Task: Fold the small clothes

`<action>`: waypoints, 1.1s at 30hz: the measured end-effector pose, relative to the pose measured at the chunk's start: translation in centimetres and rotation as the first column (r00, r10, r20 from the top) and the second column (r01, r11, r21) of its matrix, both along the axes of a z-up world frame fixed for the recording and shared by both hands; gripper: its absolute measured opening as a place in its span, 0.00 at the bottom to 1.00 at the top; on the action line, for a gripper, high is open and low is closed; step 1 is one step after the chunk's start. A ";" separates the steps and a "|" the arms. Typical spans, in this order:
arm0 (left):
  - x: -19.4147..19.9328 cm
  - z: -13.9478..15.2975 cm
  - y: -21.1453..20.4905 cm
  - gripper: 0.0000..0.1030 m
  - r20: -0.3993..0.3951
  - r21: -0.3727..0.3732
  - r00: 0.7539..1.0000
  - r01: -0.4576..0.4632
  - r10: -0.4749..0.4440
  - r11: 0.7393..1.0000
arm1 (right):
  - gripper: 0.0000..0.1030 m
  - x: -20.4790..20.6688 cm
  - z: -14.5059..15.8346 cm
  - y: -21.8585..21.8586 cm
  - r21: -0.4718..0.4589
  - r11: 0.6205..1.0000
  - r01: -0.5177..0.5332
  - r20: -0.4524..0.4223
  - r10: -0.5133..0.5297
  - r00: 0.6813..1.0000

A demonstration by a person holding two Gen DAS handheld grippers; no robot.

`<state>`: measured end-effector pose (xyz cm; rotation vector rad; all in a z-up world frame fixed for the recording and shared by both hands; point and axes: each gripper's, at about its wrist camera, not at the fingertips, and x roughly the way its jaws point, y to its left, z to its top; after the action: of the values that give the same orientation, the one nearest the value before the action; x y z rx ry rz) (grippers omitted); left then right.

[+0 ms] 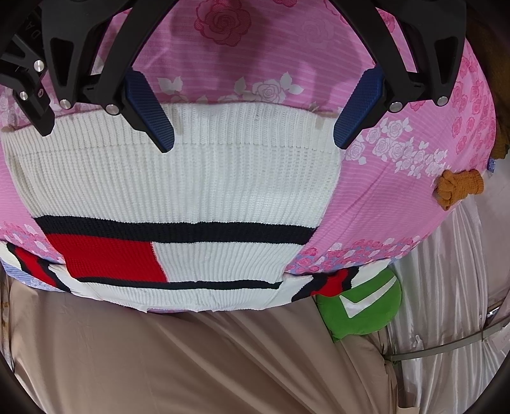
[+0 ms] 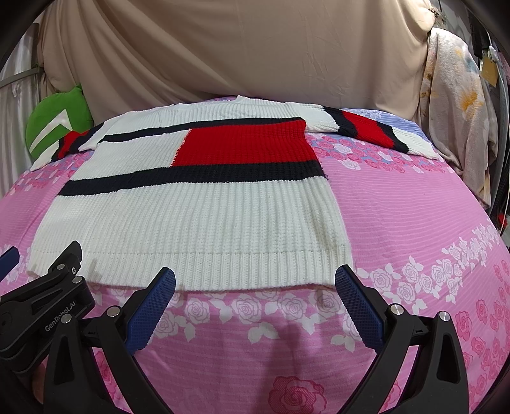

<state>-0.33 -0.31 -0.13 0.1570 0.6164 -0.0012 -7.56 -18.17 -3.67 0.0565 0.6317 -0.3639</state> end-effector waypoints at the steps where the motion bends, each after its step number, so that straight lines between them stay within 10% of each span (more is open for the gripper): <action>1: 0.0 0.0 0.0 0.95 -0.001 0.000 1.000 0.001 -0.001 1.000 | 0.95 -0.1 0.0 0.0 0.000 1.000 0.000 0.000 0.000 1.000; 33: 0.2 0.2 0.0 0.95 -0.022 -0.009 1.000 0.011 -0.011 1.000 | 0.95 0.1 0.0 -0.1 0.017 0.999 -0.030 -0.010 0.030 0.999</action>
<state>-0.12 -0.33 0.02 0.1515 0.6375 -0.0166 -7.49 -18.22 -3.68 0.0608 0.6452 -0.3300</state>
